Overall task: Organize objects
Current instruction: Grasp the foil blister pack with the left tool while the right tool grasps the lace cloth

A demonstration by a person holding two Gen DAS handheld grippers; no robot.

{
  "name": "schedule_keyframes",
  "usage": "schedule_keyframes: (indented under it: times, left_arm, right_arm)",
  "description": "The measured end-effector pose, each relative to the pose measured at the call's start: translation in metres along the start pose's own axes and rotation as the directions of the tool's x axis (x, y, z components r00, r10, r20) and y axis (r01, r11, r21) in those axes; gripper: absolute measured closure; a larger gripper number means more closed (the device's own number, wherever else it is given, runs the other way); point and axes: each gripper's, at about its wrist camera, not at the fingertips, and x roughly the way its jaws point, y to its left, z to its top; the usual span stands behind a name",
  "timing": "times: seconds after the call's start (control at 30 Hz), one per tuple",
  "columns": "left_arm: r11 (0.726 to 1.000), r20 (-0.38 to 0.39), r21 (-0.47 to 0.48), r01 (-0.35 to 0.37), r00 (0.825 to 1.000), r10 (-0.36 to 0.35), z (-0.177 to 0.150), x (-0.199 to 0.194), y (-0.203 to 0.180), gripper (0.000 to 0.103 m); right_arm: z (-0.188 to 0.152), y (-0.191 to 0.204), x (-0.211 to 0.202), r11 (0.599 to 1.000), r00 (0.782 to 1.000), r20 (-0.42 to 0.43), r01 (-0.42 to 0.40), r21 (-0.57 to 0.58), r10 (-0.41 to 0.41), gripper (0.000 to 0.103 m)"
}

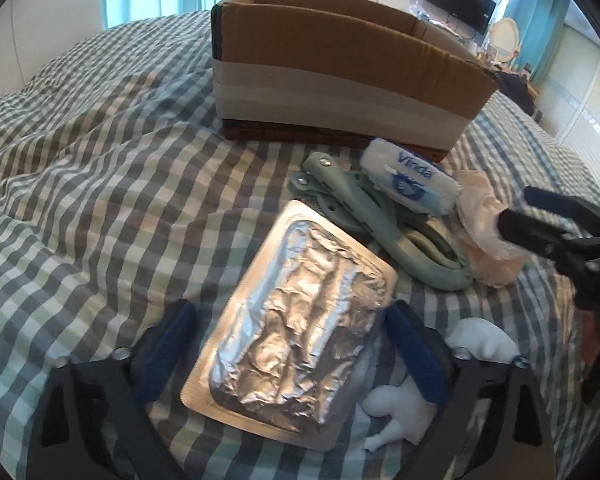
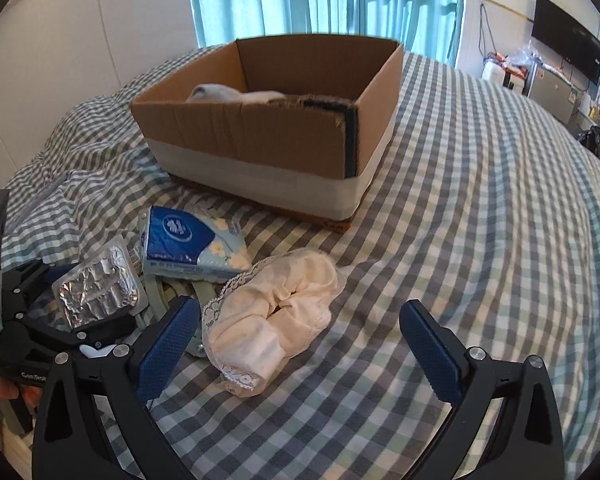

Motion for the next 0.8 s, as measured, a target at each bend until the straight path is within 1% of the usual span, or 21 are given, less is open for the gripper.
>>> schedule_keyframes:
  times: [0.03, 0.1, 0.13, 0.17, 0.2, 0.23, 0.27, 0.3, 0.33, 0.4, 0.43, 0.5, 0.57, 0.73, 0.8]
  left_arm:
    - [1.000, 0.002, 0.001, 0.003, 1.000, -0.003, -0.001, -0.002, -0.001, 0.016]
    - [1.000, -0.001, 0.004, 0.006, 1.000, -0.006, -0.003, -0.004, -0.002, 0.027]
    - [1.000, -0.001, 0.006, 0.009, 1.000, -0.009, -0.003, -0.006, -0.003, 0.030]
    - [1.000, -0.001, 0.010, 0.011, 1.000, -0.011, -0.004, -0.008, -0.003, 0.033]
    - [1.000, -0.002, 0.013, 0.012, 1.000, -0.012, -0.005, -0.009, -0.002, 0.038]
    - [1.000, -0.001, 0.015, 0.018, 1.000, -0.018, -0.006, -0.011, -0.003, 0.041]
    - [1.000, 0.001, 0.015, 0.020, 1.000, -0.020, -0.005, -0.012, -0.002, 0.054]
    - [1.000, 0.001, 0.015, 0.013, 1.000, -0.013, -0.005, -0.013, -0.001, 0.063]
    - [1.000, 0.001, 0.011, 0.012, 1.000, -0.012, -0.006, -0.014, 0.000, 0.065]
    - [1.000, 0.003, -0.002, 0.024, 1.000, -0.024, -0.007, -0.017, 0.002, 0.074]
    - [1.000, 0.005, -0.009, 0.028, 1.000, -0.028, -0.007, -0.019, 0.003, 0.076]
    - [0.999, 0.008, -0.020, 0.036, 0.999, -0.036, -0.008, -0.023, 0.005, 0.085]
    - [0.999, 0.011, -0.022, 0.027, 1.000, -0.027, -0.010, -0.027, 0.005, 0.093]
    - [0.999, 0.028, -0.035, -0.005, 1.000, 0.006, -0.011, -0.040, 0.009, 0.095]
    - [0.999, 0.043, -0.038, -0.003, 0.999, 0.005, -0.010, -0.046, 0.010, 0.095]
  right_arm:
    - [-0.001, 0.002, 0.002, 1.000, 1.000, -0.009, -0.004, -0.006, 0.004, 0.010]
    - [-0.003, 0.005, 0.006, 1.000, 1.000, -0.030, -0.005, -0.021, 0.004, 0.024]
    - [-0.005, 0.006, 0.007, 1.000, 0.999, -0.037, -0.005, -0.029, 0.004, 0.028]
    - [-0.006, 0.009, 0.008, 0.999, 0.999, -0.046, -0.012, -0.040, 0.010, 0.039]
    - [-0.007, 0.010, 0.008, 0.999, 0.999, -0.050, -0.015, -0.046, 0.012, 0.051]
    - [-0.009, 0.011, 0.008, 0.999, 0.999, -0.052, -0.015, -0.052, 0.012, 0.057]
    - [-0.010, 0.013, 0.008, 0.998, 0.999, -0.053, -0.015, -0.056, 0.012, 0.066]
    - [-0.011, 0.014, 0.007, 0.998, 0.999, -0.050, -0.011, -0.059, 0.009, 0.073]
    - [-0.013, 0.015, 0.004, 0.998, 0.999, -0.042, -0.003, -0.057, 0.001, 0.075]
    - [-0.016, 0.016, 0.001, 0.999, 1.000, -0.029, 0.004, -0.047, -0.005, 0.082]
    - [-0.017, 0.017, -0.002, 0.999, 1.000, -0.023, 0.005, -0.043, -0.006, 0.083]
    - [-0.020, 0.019, -0.006, 0.999, 1.000, -0.012, 0.016, -0.043, -0.017, 0.086]
    - [-0.023, 0.022, -0.011, 0.999, 1.000, -0.004, 0.026, -0.046, -0.026, 0.086]
    - [-0.029, 0.031, -0.022, 0.998, 0.999, 0.012, 0.034, -0.053, -0.034, 0.087]
    - [-0.030, 0.032, -0.027, 0.999, 0.999, 0.019, 0.030, -0.043, -0.029, 0.087]
